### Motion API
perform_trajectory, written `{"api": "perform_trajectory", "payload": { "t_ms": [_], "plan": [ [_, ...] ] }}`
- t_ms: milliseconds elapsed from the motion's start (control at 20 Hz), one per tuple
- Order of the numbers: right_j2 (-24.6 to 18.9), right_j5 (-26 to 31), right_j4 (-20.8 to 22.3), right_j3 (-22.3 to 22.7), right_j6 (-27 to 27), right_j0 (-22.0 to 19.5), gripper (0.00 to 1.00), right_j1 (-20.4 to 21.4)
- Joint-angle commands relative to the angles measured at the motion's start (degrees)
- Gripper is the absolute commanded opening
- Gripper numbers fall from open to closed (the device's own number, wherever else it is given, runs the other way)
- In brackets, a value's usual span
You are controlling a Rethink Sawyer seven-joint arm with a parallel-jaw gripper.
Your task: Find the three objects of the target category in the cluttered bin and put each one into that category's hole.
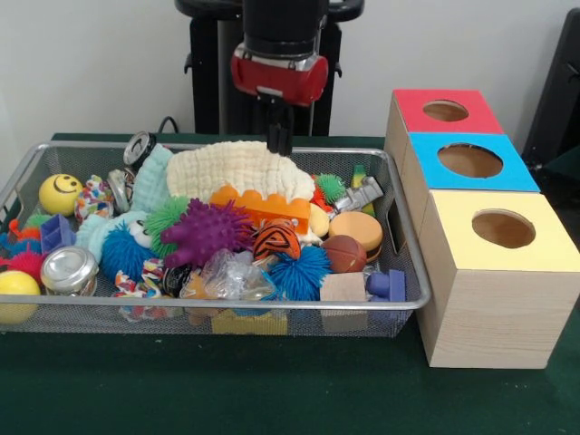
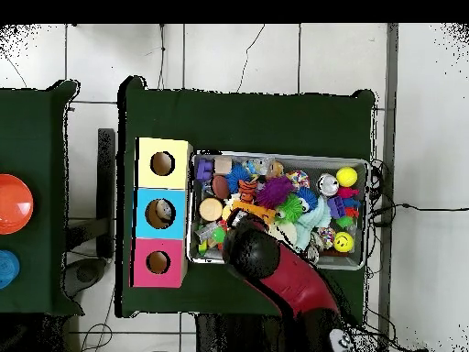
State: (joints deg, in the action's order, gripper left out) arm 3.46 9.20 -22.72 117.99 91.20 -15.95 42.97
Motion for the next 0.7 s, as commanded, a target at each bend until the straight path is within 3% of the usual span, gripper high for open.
{"api": "perform_trajectory", "payload": {
  "t_ms": [50,150,400,700],
  "plan": [
    [-19.90,-15.93,10.99,2.03,7.14,-12.81,0.00,-10.63],
    [-19.54,-17.97,14.45,-0.65,7.13,-12.96,0.00,-11.93],
    [-12.90,-17.41,17.33,-6.46,4.96,-8.42,0.00,-11.17],
    [-15.04,-20.34,20.70,-8.63,6.95,-10.15,0.00,-14.58]
  ]
}}
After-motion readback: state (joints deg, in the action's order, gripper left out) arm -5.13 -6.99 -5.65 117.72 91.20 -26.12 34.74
